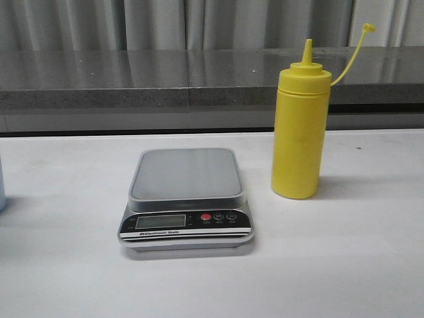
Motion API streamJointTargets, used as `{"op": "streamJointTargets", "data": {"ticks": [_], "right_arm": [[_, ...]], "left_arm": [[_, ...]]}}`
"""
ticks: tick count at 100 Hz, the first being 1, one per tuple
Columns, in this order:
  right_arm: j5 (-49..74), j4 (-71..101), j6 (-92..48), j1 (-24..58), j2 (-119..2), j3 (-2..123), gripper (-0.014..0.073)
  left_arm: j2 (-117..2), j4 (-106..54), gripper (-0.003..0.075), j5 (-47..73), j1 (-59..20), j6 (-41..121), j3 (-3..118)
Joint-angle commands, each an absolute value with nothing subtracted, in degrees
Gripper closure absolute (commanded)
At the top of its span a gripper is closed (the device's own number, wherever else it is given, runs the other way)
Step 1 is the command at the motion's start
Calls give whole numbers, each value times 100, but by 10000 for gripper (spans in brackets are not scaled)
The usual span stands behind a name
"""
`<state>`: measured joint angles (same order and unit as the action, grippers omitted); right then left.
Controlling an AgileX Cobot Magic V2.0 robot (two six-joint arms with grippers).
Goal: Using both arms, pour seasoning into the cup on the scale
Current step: 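Lower the left gripper over the light blue cup and grasp it, then lift the blue cup with the left gripper and carry it over the scale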
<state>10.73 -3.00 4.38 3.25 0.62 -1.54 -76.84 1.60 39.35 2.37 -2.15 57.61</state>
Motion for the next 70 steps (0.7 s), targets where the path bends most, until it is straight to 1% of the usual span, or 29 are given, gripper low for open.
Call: {"op": "streamJointTargets", "data": {"ticks": [1, 12, 41, 62, 70], "right_arm": [[609, -345, 432, 281, 169, -34, 661], [609, -345, 432, 281, 169, -34, 661], [609, -345, 432, 281, 169, -34, 661], [609, -345, 432, 281, 169, -34, 661], [609, -345, 432, 281, 169, -34, 661]], "left_arm": [[-7703, 93, 118, 3521, 253, -305, 5946], [-8002, 93, 135, 3428, 253, -398, 5946], [-8788, 93, 134, 3315, 253, -398, 5946], [-9113, 0, 135, 3044, 253, -412, 5946], [-9194, 0, 152, 3044, 253, -412, 5946]]}}
